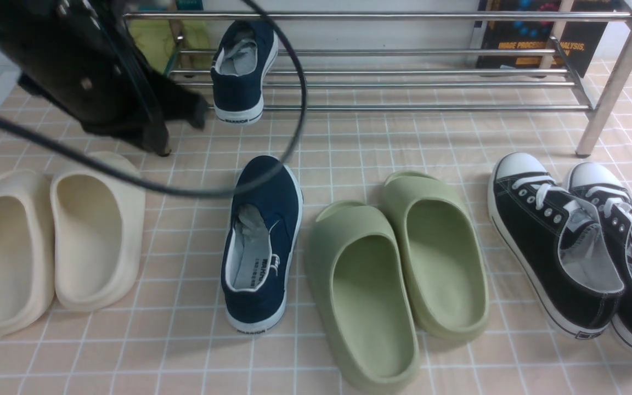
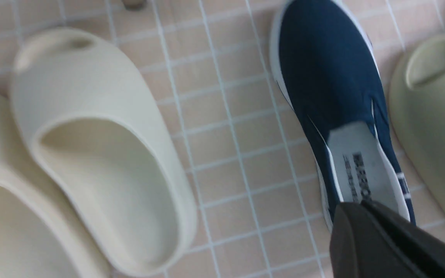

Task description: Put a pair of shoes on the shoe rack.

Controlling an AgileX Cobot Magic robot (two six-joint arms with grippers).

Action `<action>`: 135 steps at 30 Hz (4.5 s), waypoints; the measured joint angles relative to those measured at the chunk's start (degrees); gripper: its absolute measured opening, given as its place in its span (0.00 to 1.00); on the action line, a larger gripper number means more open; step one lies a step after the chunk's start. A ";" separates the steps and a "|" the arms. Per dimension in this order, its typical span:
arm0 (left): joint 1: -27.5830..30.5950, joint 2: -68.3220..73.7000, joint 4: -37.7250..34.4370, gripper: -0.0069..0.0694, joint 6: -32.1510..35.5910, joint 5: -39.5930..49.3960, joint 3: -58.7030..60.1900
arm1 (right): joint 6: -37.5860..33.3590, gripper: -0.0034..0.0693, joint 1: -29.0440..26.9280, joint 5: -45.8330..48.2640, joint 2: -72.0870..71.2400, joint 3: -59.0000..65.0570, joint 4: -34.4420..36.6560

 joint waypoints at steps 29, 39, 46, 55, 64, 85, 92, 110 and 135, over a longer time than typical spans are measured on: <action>-2.67 17.79 -6.16 0.18 -6.66 -17.91 11.84 | 0.00 0.37 0.00 0.00 0.00 0.00 0.00; -2.67 13.30 -6.18 0.13 -6.66 -13.95 -3.07 | 0.00 0.37 0.00 0.00 0.00 0.00 0.00; -2.67 24.72 -6.66 0.13 -9.11 -11.56 -18.79 | 0.00 0.37 0.00 0.00 0.00 0.00 0.00; -2.15 38.45 -3.73 0.13 -16.97 -11.26 -36.65 | 0.00 0.37 0.00 0.00 0.00 0.00 0.00; 0.67 45.04 -0.13 0.17 -21.90 -17.14 -44.42 | 0.00 0.37 0.00 0.00 0.00 0.00 0.00; 0.67 33.17 4.92 0.44 -4.31 11.24 -45.53 | 0.00 0.37 0.00 0.00 0.00 0.00 0.00; 0.67 36.52 -1.04 0.20 -0.40 9.52 -38.44 | 0.00 0.37 0.00 0.00 0.00 0.00 0.00; 0.67 43.04 -9.20 0.10 -2.45 -14.17 -38.08 | 0.00 0.37 0.00 0.00 0.00 0.00 0.00; 0.74 2.17 11.71 0.12 -3.45 2.71 -37.17 | 0.00 0.37 0.00 0.00 0.00 0.00 0.00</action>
